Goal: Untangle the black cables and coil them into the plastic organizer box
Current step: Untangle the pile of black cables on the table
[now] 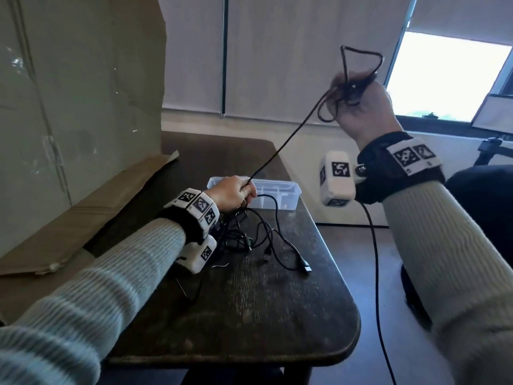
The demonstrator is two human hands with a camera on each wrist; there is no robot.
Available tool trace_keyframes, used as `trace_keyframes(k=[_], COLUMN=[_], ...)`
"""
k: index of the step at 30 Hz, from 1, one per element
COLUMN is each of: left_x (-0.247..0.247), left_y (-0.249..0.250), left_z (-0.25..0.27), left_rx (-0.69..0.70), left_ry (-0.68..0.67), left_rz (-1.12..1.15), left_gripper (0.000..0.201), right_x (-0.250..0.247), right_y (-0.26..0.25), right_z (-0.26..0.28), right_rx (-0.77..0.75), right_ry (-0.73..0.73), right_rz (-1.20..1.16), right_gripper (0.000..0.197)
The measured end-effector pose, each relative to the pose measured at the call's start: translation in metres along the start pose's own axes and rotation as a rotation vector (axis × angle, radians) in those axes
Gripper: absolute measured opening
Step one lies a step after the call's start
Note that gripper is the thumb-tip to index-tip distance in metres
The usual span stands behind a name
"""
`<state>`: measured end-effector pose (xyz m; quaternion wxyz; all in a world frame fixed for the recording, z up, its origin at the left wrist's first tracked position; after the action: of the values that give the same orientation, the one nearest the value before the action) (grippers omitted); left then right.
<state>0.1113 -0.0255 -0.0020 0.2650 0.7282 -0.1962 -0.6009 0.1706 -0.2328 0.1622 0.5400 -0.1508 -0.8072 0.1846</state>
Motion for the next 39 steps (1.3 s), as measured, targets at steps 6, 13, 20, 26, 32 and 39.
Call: trace_keyframes(k=[6, 13, 20, 26, 32, 39], left_x=[-0.044, -0.072, -0.047, -0.033, -0.017, 0.026], left_y=[0.024, 0.070, 0.058, 0.059, 0.047, 0.014], left_z=[-0.001, 0.011, 0.007, -0.003, -0.017, -0.024], left_rx=[0.050, 0.155, 0.129, 0.141, 0.149, 0.001], left_ry=[0.089, 0.255, 0.109, 0.155, 0.132, -0.279], left_rz=[0.302, 0.053, -0.024, -0.032, 0.188, 0.102], left_gripper=[0.022, 0.026, 0.027, 0.022, 0.015, 0.033], right_x=[-0.012, -0.023, -0.007, -0.016, -0.029, -0.015], right_y=[0.001, 0.078, 0.073, 0.067, 0.064, 0.059], right_z=[0.015, 0.050, 0.064, 0.046, 0.022, -0.006], right_rx=[-0.168, -0.088, -0.127, -0.197, -0.197, -0.239], right_ry=[-0.127, -0.570, -0.796, -0.714, -0.553, -0.129], right_rz=[0.962, 1.395, 1.344, 1.558, 1.546, 0.568], right_gripper=[0.038, 0.035, 0.045, 0.016, 0.017, 0.015])
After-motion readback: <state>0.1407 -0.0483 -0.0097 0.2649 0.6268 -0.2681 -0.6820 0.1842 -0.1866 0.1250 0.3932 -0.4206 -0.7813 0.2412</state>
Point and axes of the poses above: each hand's wrist, its own z-axis away from the middle knuckle, its own x-axis out of the palm, y = z × x, the point moved 4 cm from there along -z, towards the middle knuckle, and after that the axes turned 10 degrees about -x, right-handed, at the moved point
